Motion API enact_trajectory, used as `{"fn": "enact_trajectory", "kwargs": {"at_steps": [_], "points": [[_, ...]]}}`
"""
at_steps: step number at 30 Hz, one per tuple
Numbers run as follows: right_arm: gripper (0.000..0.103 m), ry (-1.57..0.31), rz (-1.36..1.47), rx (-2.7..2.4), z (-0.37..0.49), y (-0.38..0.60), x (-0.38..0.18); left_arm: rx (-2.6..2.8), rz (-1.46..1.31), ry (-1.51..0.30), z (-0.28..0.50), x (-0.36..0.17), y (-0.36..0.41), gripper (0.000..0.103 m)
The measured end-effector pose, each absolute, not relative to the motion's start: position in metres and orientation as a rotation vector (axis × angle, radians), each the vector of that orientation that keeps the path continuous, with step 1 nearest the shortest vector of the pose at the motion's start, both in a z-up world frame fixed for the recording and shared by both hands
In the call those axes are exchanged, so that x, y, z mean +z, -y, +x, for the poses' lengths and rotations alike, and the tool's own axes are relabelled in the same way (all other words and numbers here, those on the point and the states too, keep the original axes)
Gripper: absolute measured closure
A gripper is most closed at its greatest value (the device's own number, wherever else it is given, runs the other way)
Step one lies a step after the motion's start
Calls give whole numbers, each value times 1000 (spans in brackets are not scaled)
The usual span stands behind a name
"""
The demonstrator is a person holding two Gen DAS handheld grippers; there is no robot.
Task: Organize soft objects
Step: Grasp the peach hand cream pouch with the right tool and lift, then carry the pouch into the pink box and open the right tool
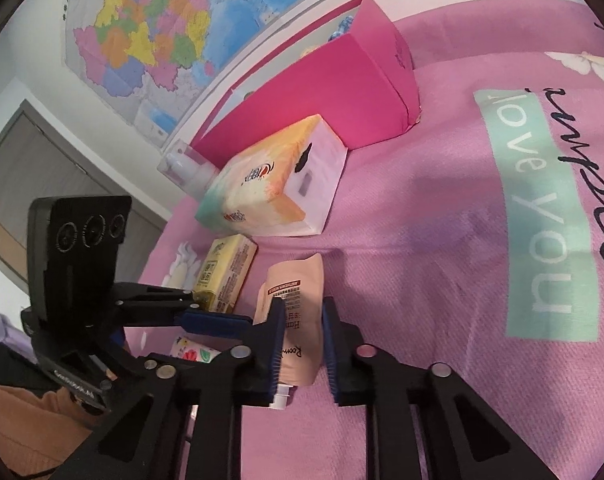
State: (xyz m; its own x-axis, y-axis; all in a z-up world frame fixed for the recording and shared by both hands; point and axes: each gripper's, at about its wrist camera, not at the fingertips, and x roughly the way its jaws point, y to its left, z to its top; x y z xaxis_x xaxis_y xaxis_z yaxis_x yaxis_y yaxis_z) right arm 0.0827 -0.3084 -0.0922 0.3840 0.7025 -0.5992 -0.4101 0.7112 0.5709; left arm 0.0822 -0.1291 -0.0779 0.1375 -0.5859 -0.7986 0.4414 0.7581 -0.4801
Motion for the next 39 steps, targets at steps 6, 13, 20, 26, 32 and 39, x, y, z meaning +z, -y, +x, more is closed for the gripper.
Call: {"fn": "enact_trajectory", "kwargs": {"at_steps": [6, 13, 20, 26, 32, 39], "points": [[91, -912, 347, 745, 79, 303, -86, -743, -152, -1199, 82, -74, 129, 51], [91, -859, 342, 773, 74, 302, -66, -736, -174, -1107, 81, -50, 119, 51], [92, -789, 342, 808, 76, 296, -38, -713, -142, -1006, 82, -18, 112, 51], [92, -730, 341, 839, 88, 292, -10, -691, -129, -936, 93, 7, 106, 51], [92, -686, 339, 852, 110, 286, 11, -653, -103, -883, 110, 30, 103, 51], [92, -647, 342, 857, 136, 280, 34, -621, -101, -850, 137, 48, 99, 51]]}}
